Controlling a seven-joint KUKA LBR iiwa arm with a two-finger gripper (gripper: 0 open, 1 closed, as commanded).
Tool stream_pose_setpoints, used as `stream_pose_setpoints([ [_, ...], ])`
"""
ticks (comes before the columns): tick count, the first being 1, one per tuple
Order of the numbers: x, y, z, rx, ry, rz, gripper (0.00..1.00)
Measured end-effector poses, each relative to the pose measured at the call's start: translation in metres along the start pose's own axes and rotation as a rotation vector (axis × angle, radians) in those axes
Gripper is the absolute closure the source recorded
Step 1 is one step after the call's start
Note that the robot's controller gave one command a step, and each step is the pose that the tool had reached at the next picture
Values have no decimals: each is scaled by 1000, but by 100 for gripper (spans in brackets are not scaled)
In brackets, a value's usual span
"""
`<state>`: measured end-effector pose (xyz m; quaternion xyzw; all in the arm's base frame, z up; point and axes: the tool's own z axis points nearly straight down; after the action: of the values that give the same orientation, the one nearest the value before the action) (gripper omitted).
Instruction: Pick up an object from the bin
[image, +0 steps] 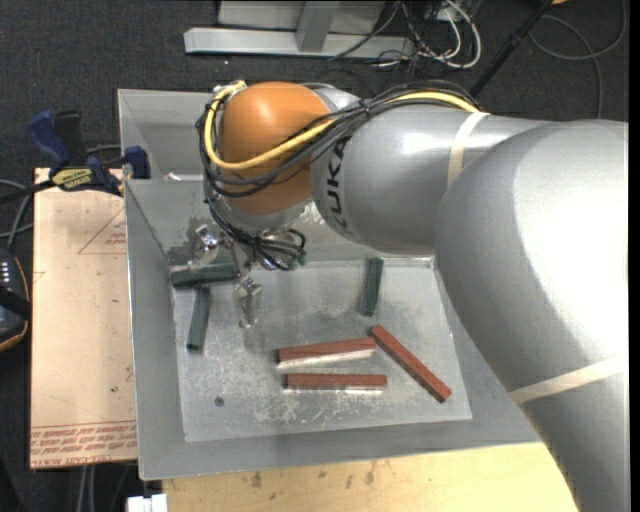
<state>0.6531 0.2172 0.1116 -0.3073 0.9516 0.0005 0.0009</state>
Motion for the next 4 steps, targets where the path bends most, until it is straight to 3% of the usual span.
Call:
stream_pose_setpoints([
  [1,-6,10,31,9,-23,-48,0],
  [2,-3,13,35,4,-12,-52,100],
  [4,-2,13,33,3,-7,-52,100],
])
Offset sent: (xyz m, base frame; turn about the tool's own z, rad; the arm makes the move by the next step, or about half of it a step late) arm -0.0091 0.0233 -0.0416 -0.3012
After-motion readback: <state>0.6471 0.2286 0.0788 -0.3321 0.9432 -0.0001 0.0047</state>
